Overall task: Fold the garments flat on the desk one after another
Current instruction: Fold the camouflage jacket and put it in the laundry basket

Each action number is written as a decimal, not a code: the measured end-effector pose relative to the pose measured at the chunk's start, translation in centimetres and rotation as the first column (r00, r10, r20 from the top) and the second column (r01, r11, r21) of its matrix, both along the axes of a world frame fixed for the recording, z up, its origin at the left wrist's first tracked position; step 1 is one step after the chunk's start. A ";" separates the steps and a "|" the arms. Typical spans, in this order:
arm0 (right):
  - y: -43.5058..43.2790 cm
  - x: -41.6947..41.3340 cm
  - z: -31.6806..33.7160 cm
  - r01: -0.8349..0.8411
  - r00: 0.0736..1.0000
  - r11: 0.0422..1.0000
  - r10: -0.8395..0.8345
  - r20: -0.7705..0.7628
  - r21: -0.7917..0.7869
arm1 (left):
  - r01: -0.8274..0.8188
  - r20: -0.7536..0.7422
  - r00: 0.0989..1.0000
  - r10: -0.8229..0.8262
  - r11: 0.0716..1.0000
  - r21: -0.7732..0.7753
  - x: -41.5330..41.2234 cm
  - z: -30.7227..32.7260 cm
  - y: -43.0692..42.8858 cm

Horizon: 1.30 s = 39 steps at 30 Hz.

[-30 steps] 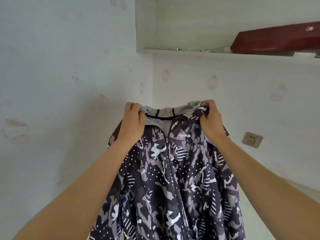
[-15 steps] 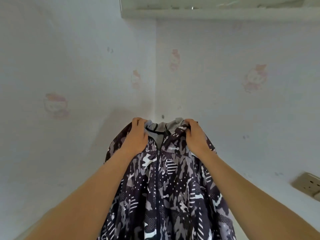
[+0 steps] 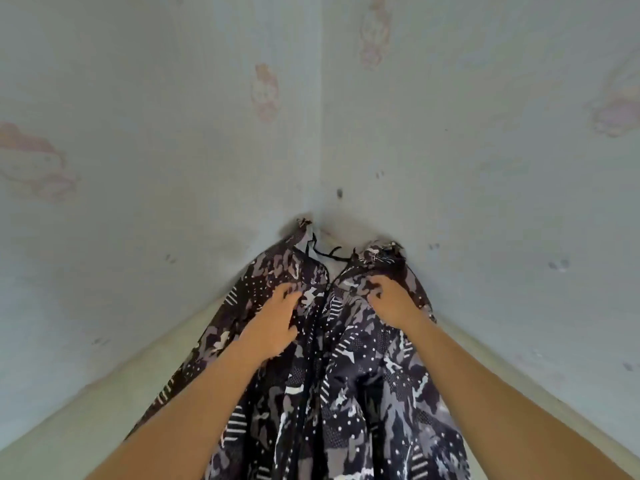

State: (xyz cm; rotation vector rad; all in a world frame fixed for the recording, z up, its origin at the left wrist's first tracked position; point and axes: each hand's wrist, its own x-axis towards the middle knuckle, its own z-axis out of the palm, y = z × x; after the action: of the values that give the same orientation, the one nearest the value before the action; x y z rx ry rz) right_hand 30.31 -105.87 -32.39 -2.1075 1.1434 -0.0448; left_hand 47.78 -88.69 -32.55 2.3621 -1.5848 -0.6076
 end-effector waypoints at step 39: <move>37.1 -24.8 -7.2 -0.124 0.790 0.872 -0.202 -0.578 -0.474 | -0.215 0.188 0.962 0.198 0.973 0.078 -7.5 -9.8 38.8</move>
State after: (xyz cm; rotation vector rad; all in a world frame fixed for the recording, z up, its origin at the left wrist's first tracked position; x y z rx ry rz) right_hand 5.54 -68.78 -39.56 -2.6543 1.7031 0.4095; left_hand 40.30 -49.89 -42.39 2.6780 -1.3756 -0.4483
